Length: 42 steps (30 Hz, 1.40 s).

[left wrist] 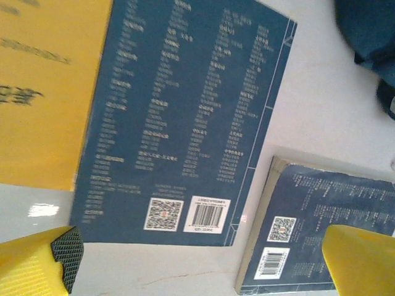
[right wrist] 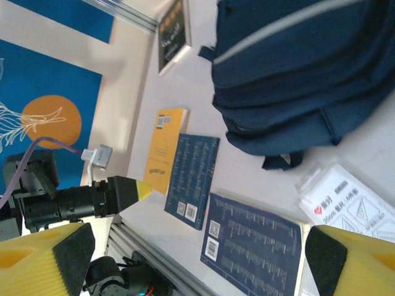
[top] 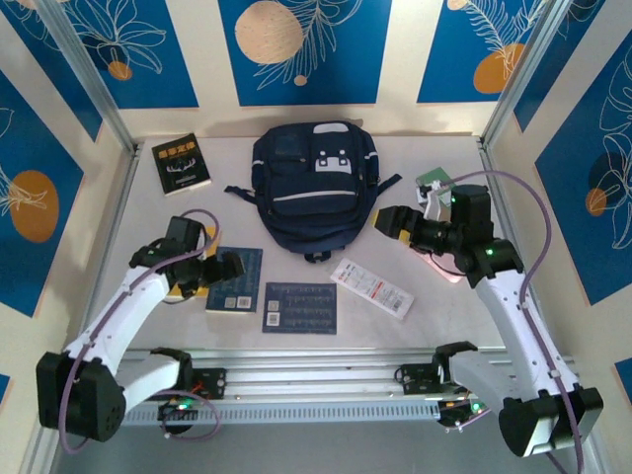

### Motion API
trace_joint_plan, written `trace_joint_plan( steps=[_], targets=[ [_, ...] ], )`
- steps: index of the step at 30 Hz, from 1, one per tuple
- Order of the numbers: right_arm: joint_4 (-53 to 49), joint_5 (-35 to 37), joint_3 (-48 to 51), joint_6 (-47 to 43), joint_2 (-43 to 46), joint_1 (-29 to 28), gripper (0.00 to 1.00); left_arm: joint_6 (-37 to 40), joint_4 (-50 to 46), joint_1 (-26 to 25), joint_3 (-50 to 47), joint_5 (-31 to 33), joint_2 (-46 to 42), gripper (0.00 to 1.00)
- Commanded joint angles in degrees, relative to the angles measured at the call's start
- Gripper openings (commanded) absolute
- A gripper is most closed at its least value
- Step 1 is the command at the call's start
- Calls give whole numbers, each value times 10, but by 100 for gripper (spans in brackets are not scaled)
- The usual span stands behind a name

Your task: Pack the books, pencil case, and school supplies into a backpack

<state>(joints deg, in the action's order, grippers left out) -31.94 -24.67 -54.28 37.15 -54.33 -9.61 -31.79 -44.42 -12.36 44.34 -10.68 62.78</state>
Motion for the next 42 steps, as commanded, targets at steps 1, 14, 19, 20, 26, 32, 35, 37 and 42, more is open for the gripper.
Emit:
trace_joint_plan(
  steps=[1, 14, 19, 20, 26, 32, 35, 37, 42],
  targets=[
    [-31, 5, -8, 22, -13, -23, 90, -24, 50, 7, -9, -47, 22, 100],
    [-59, 168, 21, 73, -201, -316, 88, -55, 130, -107, -51, -101, 49, 91],
    [-20, 198, 19, 94, -218, -272, 86, -67, 163, -126, -57, -111, 57, 91],
    [-6, 194, 18, 103, -222, -259, 85, -69, 168, -126, -55, -114, 57, 91],
    [42, 231, -38, 272, -306, -241, 53, -70, 154, -126, -37, -101, 38, 92],
    [115, 242, -109, 392, -406, -265, 53, -60, 110, -126, -21, -64, -12, 93],
    [105, 277, -155, 411, -450, -271, 60, -49, 87, -126, -10, -58, -33, 93],
    [97, 281, -179, 422, -485, -265, 64, -42, 70, -125, -3, -50, -45, 94],
    [77, 264, -223, 426, -563, -255, 65, -33, 43, -122, 16, -41, -68, 94]
  ],
)
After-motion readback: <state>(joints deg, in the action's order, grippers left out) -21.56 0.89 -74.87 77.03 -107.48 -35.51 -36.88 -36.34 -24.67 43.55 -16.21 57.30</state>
